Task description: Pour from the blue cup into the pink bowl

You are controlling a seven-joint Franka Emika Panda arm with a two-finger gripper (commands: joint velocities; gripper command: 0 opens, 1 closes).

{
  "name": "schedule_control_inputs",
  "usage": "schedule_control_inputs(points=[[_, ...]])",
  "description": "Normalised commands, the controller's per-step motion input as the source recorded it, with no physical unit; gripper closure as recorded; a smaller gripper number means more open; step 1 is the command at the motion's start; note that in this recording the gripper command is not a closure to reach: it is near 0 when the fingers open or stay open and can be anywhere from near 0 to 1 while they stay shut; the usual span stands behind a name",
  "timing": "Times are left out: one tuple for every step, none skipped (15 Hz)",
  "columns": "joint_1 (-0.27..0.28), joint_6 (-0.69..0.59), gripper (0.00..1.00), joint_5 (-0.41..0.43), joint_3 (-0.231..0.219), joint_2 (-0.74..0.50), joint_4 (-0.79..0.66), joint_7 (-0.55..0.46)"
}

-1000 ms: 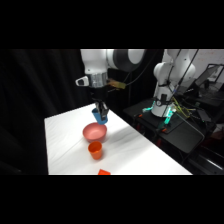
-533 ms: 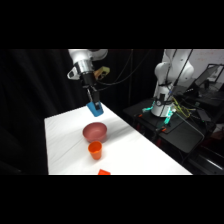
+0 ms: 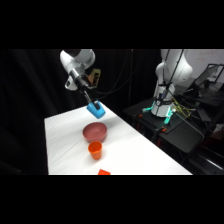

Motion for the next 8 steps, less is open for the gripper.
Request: schedule_control_inputs(points=[[-0.189, -0.6, 0.09, 0.258, 0.054, 0.5, 0.62, -0.16], [-0.2, -0.58, 0.09, 0.249, 0.059, 0.47, 0.61, -0.15], [-0.212, -0.59, 0.09, 0.254, 0.07, 0.45, 0.59, -0.16], [-0.222, -0.6, 0.09, 0.266, 0.088, 0.43, 0.58, -0.19], [-0.205, -0.56, 0.09, 0.252, 0.091, 0.41, 0.56, -0.17], [-0.189, -0.54, 0.09, 0.242, 0.093, 0.4, 0.55, -0.16], [-0.172, -0.5, 0.09, 0.23, 0.09, 0.38, 0.54, -0.13], [-0.152, -0.47, 0.09, 0.207, 0.083, 0.35, 0.52, -0.1]])
